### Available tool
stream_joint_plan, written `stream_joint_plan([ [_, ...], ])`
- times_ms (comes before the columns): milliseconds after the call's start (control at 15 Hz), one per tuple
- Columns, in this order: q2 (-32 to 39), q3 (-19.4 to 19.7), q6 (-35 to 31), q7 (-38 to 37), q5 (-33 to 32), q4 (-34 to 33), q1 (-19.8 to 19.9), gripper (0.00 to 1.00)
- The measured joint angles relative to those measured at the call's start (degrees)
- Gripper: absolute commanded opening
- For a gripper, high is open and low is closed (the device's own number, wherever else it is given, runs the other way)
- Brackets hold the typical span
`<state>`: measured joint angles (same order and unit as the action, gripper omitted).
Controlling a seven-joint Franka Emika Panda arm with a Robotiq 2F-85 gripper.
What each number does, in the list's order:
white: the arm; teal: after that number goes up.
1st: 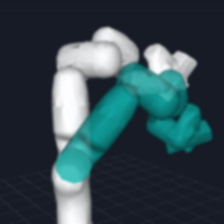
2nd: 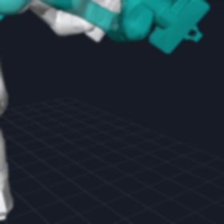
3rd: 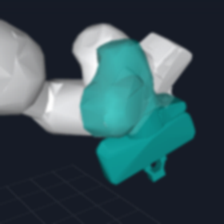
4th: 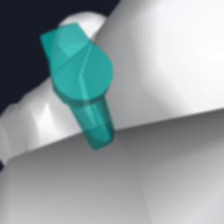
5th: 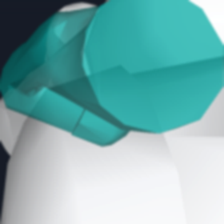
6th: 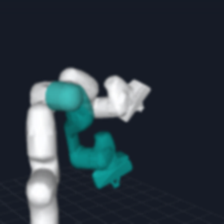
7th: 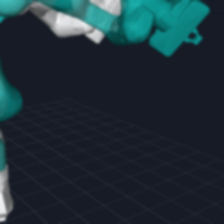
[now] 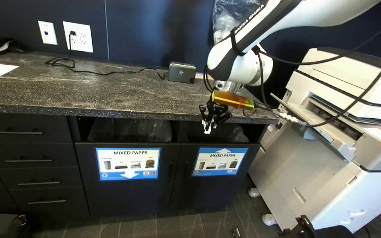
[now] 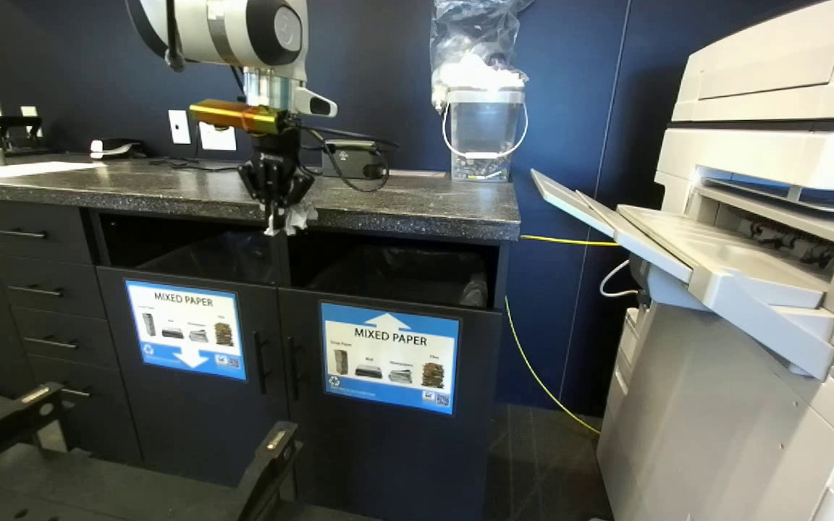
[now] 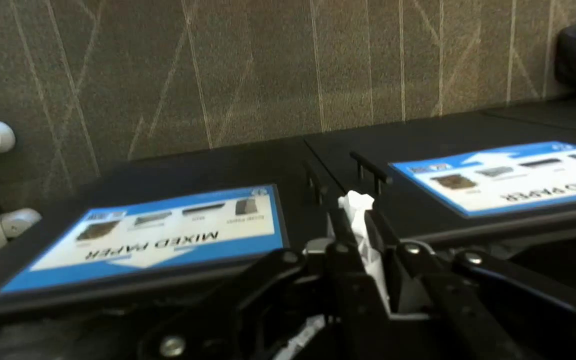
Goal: Put the paper in the bin to the right
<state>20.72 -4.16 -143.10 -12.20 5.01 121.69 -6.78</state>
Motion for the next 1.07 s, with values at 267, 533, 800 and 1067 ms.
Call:
stream_joint_plan([
  [267, -2.6, -1.7, -9.3, 0.1, 3.9, 14.2, 0.0, 0.13],
  [533, -3.7, -3.5, -26.6, 0.1, 7.0, 28.9, 0.0, 0.13],
  [800, -1.2, -1.3, -44.3, -0.4, 7.2, 37.1, -1.5, 0.13],
  [1067, 5.6, 8.2, -55.9, 1.1, 9.3, 34.8, -8.8, 0.13],
])
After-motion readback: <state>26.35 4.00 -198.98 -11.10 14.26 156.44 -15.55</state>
